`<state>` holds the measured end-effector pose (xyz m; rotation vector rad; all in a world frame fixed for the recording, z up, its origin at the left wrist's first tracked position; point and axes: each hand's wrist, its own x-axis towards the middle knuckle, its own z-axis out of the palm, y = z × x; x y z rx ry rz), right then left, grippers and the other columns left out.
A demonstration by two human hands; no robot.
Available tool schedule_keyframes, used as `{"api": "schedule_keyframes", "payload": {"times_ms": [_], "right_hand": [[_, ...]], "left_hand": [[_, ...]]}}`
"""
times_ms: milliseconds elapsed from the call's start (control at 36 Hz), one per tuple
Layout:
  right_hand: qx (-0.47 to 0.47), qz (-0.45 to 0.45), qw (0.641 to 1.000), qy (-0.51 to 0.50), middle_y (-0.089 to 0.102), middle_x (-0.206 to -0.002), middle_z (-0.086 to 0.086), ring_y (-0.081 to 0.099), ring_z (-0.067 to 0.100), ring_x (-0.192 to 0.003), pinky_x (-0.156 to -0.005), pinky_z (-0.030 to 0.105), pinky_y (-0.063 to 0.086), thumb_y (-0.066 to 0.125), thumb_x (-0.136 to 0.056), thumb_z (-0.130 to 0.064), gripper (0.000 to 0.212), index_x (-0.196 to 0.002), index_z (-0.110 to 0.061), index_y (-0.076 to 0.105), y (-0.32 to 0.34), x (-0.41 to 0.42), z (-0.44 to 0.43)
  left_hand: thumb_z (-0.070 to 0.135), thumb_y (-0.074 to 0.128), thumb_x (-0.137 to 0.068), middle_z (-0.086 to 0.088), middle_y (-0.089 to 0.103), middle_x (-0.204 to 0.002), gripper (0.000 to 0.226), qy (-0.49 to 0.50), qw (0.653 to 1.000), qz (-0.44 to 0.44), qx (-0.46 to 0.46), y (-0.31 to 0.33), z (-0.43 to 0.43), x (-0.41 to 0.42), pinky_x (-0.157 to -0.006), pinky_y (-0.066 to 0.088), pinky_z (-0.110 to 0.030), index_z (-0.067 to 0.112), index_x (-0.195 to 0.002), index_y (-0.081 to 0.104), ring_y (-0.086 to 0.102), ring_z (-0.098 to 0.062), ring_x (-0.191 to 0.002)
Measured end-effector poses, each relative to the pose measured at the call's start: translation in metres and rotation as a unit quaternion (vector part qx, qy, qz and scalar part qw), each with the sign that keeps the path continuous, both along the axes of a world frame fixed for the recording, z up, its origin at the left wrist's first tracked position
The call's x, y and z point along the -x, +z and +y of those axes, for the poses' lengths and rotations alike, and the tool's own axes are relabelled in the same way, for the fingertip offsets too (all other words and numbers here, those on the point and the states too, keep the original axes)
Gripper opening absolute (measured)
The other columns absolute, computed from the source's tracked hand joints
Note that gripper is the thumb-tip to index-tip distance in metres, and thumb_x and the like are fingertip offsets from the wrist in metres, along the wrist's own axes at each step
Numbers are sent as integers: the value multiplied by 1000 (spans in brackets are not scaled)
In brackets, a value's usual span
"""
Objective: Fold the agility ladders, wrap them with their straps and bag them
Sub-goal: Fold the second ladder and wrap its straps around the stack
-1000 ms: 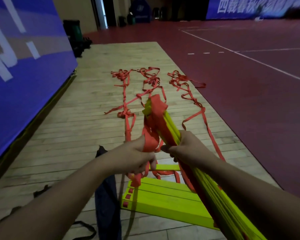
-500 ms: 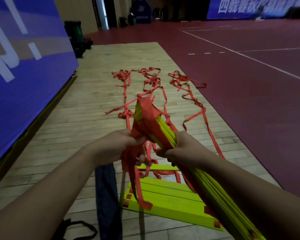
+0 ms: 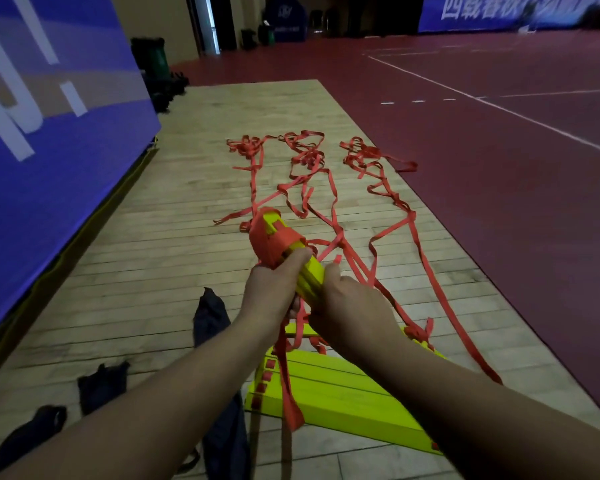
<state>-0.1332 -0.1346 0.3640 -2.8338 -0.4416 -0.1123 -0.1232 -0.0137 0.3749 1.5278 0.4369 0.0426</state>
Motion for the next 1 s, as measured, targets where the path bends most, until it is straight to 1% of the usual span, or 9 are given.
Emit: {"api": "schedule_keyframes", "payload": {"times_ms": [111,250,333,472,556,722,889,944,1000], "right_hand": [[-136,85,985,59,57,-94,-5,60,14,-77,-59,24,44,74,-87,-36,62,-130,-18,34,9,-9,-11],[-364,255,884,145,72,-102,0,74,15,-88,-82,33,60,81,-84,-27,51,-126,-24,53,23,-22,-35],[-390,303,854,161,72,-96,-4,72,14,-89,-79,24,56,79,-85,-37,37,-115,-25,61,25,-23,-37],[-458,493,721,165,74,-103,12,72,28,-90,-82,40,56,66,-87,-26,35,-118,-9,60,20,-29,-44],[-430,512,710,222,73,-97,14,71,27,-85,-79,36,57,68,-88,-30,23,-102,-12,70,16,-26,-45],[-461,533,679,207,72,-94,22,71,34,-81,-79,39,57,65,-85,-19,21,-96,-2,68,15,-25,-37],[-440,437,773,133,67,-77,6,64,22,-63,-59,30,54,73,-90,-18,18,-99,-7,61,26,-20,-38],[-413,391,818,90,66,-79,3,65,19,-64,-57,28,54,72,-91,-21,16,-98,-13,60,29,-21,-39],[-357,344,866,61,66,-86,5,66,18,-71,-63,30,57,72,-92,-26,19,-102,-16,59,28,-23,-38]], "left_hand": [[40,74,-81,4,45,-45,32,-18,998,-62,-3,5,5,-4,-42,32,-21,15,-72,57,42,-10,-36],[41,79,-67,6,46,-52,31,-128,982,-136,27,21,13,-2,-37,33,-18,20,-79,59,41,-8,-38],[41,78,-64,1,49,-59,32,-163,971,-168,44,23,17,-5,-44,38,-21,18,-77,60,47,-17,-44],[47,77,-63,-7,44,-52,65,-188,960,-187,88,27,28,-10,-57,34,-36,-9,-89,56,39,-20,-44],[45,68,-68,7,36,-40,32,-227,950,-200,73,32,35,-9,-42,28,-19,17,-62,54,33,-9,-32],[46,68,-65,3,44,-45,36,-280,944,-170,32,42,50,-11,-41,38,-22,11,-74,64,44,-13,-37],[75,70,-69,-9,68,-66,71,-289,939,-74,-170,51,70,-14,-54,53,-25,10,-97,62,67,-25,-58],[71,52,-82,-9,71,-67,61,-266,920,-32,-287,51,72,-13,-57,52,-26,12,-94,65,71,-23,-61],[58,53,-91,-3,68,-62,49,-257,928,-9,-270,49,72,-12,-55,54,-27,11,-97,65,69,-24,-58]]}}
